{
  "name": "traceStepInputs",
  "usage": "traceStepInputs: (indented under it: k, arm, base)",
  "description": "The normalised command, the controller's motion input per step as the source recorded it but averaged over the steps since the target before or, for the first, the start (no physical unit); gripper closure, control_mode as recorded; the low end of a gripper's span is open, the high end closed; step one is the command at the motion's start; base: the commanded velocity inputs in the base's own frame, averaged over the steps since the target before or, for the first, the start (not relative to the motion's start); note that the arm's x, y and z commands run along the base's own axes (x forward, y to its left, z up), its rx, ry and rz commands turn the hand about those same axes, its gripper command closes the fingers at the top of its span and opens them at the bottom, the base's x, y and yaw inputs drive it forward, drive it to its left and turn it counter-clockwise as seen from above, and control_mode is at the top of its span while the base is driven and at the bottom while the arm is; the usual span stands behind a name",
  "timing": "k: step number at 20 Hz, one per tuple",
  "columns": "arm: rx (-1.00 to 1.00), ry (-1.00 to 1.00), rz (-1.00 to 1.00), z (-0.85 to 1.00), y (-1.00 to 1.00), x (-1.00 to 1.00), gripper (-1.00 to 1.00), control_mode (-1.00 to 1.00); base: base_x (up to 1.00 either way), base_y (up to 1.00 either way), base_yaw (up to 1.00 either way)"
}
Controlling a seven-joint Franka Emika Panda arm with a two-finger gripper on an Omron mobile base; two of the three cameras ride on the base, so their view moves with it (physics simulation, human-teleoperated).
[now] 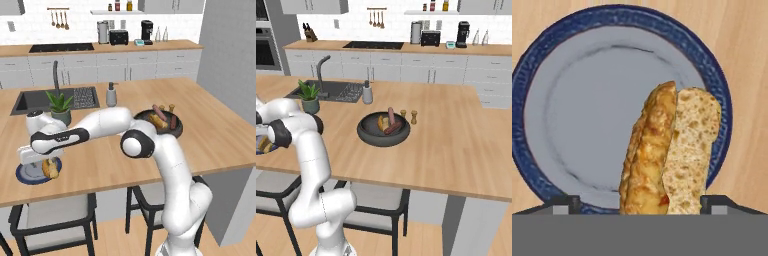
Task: Place one bun and one sausage from the bowl on each plate.
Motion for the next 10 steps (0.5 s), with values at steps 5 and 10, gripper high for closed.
traceStepInputs:
  k: [5,10]
  arm:
    - [0.00,0.00,0.00,0.54,-0.54,0.00,-1.00,-1.00]
    - [0.00,0.00,0.00,0.35,-1.00,-0.03,-1.00,-1.00]
  base:
    - [0.00,0.00,0.00]
    - [0.00,0.00,0.00]
